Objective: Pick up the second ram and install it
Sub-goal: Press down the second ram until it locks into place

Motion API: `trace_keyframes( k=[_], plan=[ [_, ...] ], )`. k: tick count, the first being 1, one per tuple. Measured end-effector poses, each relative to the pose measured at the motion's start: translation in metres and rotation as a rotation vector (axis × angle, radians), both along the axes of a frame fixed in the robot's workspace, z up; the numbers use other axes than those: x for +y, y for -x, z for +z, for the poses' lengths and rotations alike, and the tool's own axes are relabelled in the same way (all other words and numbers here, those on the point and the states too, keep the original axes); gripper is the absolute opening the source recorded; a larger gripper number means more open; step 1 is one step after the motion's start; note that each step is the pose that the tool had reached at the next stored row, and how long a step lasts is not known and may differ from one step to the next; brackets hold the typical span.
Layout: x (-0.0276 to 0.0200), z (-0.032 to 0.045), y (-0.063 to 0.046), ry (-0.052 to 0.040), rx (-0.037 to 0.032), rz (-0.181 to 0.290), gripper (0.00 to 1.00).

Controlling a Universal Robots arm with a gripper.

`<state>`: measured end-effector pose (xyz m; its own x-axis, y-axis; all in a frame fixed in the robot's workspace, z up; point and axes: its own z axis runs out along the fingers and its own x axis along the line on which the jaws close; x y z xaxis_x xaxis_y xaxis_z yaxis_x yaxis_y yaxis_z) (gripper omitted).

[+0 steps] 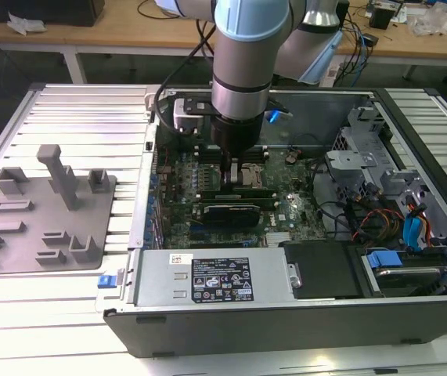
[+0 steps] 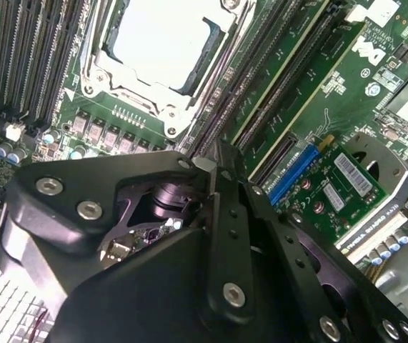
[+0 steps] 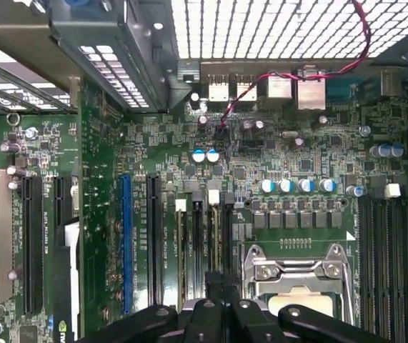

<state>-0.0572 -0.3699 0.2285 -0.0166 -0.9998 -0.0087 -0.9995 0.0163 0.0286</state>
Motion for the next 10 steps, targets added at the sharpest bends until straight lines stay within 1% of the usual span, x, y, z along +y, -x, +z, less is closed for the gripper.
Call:
trace_keyframes(
  k=[4,5,7,9,10],
  plan=[
    [0.0001,-0.0004,0.0,-0.0004,-0.0004,0.0,0.08],
    [0.0003,0.001,0.0,-0.002,-0.0015,0.0,0.08],
    [0.0001,0.0086,0.0,-0.0006,-0.0005,0.0,0.08],
    [0.0001,0.0207,0.0,-0.0005,-0.0005,0.0,0.08],
    [0.0001,0.0216,0.0,-0.0005,-0.0005,0.0,0.08]
  ],
)
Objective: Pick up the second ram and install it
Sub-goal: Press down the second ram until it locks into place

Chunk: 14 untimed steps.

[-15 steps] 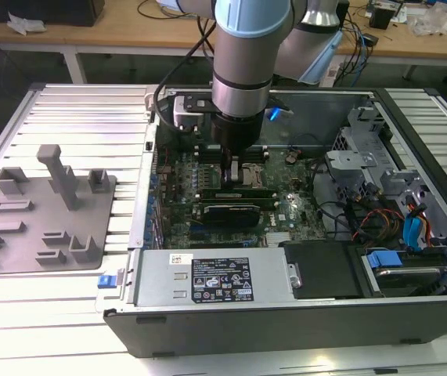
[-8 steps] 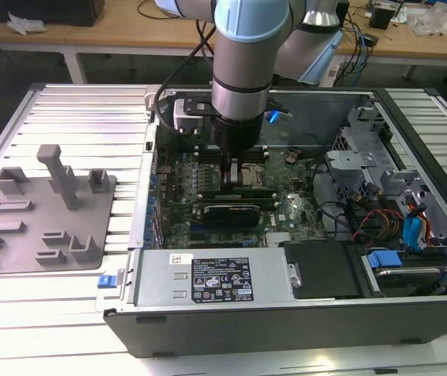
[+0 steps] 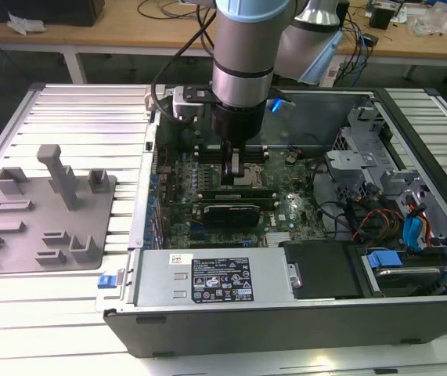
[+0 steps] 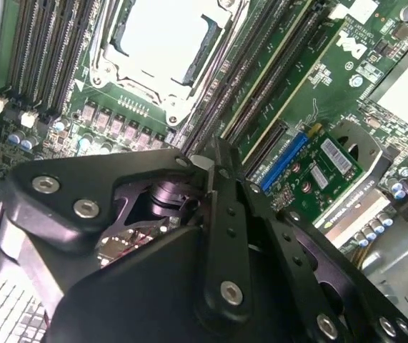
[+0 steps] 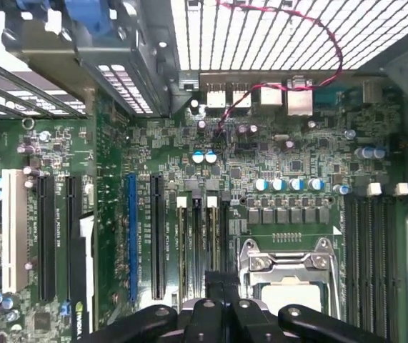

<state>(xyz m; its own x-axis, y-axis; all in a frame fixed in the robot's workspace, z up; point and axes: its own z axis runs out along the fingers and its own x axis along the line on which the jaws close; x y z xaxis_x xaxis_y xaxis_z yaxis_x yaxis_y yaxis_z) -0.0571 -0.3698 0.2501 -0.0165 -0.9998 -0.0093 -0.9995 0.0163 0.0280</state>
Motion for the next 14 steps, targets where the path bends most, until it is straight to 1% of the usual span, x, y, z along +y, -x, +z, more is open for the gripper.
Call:
trace_keyframes(
  k=[3,11,14],
  plan=[
    [0.0,0.0003,-0.001,0.0003,0.0001,0.0,0.08],
    [-0.0001,0.0003,-0.029,0.0002,0.0001,0.0,0.08],
    [0.0,0.0002,-0.03,0.0002,0.0,0.0,0.08]
  ],
)
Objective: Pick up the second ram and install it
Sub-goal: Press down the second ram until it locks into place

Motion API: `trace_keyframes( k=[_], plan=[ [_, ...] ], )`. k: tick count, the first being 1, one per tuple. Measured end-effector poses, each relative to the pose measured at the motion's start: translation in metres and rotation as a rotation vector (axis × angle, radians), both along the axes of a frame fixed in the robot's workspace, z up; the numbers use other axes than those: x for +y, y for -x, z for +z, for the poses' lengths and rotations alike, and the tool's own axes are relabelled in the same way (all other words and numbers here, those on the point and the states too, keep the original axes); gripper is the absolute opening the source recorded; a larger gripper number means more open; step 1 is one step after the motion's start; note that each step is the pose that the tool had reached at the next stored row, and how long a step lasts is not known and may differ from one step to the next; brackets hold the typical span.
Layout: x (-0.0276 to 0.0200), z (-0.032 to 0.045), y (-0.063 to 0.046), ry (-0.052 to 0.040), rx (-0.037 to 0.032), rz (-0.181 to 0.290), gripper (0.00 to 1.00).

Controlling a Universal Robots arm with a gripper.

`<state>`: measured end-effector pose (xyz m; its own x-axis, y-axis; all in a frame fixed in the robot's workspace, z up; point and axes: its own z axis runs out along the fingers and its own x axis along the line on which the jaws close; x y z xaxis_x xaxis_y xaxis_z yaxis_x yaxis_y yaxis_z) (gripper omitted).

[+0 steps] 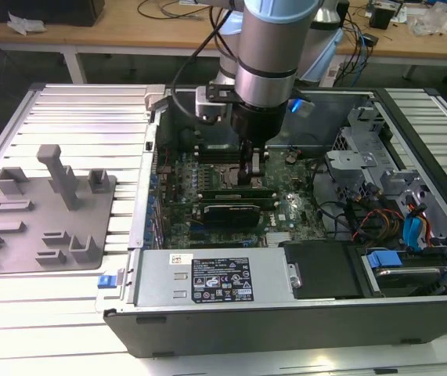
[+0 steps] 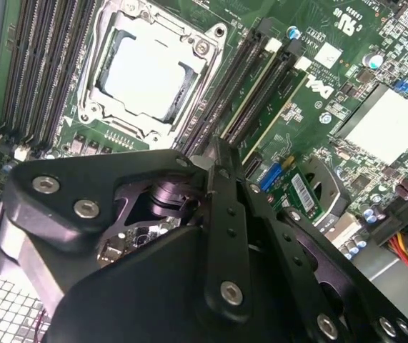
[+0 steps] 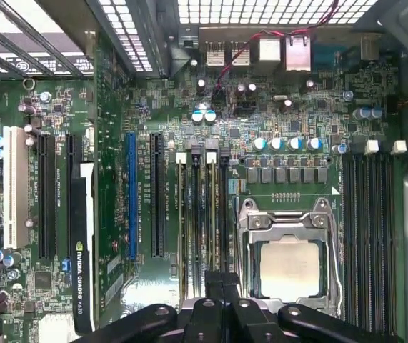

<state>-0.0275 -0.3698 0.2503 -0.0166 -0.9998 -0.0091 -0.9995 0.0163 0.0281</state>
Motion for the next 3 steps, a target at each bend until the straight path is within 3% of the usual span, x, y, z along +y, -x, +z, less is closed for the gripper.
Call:
trace_keyframes(
  k=[3],
  plan=[
    [0.0,0.0,-0.0003,0.0,0.0,0.0,0.08]
  ],
)
